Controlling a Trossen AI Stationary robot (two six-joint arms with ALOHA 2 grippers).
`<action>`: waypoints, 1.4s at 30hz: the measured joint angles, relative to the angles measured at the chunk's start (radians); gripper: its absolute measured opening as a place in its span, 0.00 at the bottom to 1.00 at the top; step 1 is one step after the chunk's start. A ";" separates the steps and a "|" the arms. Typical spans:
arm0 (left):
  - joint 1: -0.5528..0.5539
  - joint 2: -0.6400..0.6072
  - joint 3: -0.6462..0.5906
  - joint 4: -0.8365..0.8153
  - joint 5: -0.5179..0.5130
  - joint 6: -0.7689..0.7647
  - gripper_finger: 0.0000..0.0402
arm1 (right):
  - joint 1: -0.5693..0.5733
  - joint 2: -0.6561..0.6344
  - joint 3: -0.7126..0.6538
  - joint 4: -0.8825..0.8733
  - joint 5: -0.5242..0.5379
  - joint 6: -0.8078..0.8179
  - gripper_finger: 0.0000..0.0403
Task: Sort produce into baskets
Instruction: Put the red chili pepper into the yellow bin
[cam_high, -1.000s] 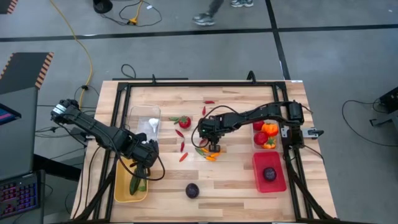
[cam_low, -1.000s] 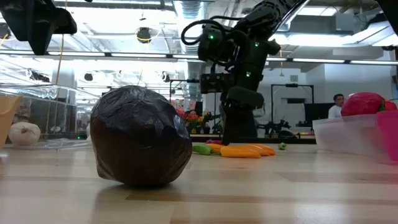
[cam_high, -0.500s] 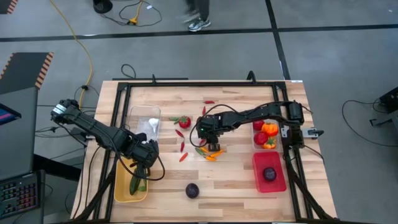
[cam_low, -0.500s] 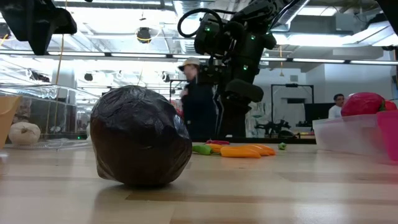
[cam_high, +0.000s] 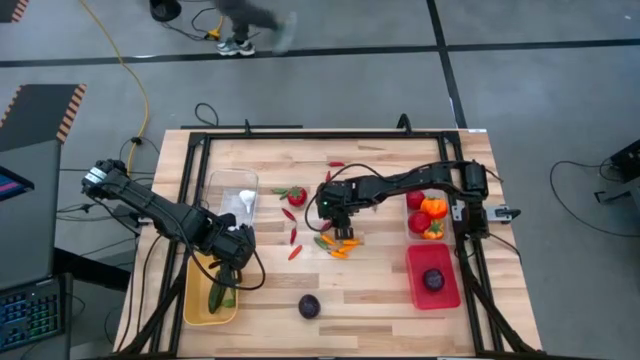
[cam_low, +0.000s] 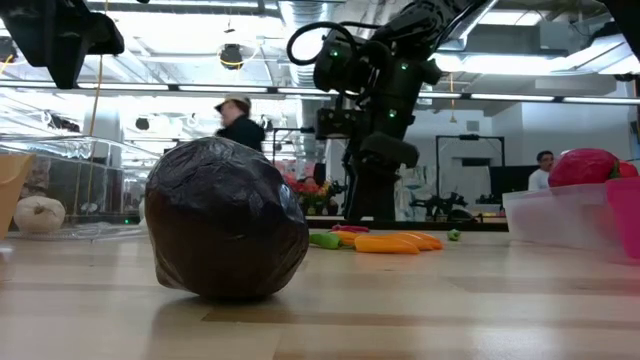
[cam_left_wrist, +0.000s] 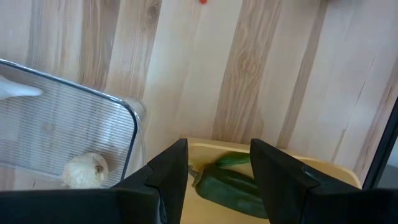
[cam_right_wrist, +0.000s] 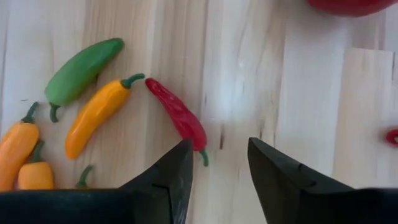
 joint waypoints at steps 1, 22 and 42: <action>0.000 0.000 0.000 0.000 0.000 0.000 0.40 | 0.000 0.000 -0.006 0.013 -0.005 0.000 0.44; 0.000 0.000 0.000 0.003 -0.024 0.000 0.40 | 0.006 -0.001 -0.043 0.074 -0.045 0.000 0.41; 0.000 0.000 0.000 0.008 -0.024 0.000 0.40 | 0.009 -0.002 -0.122 0.162 -0.052 0.004 0.37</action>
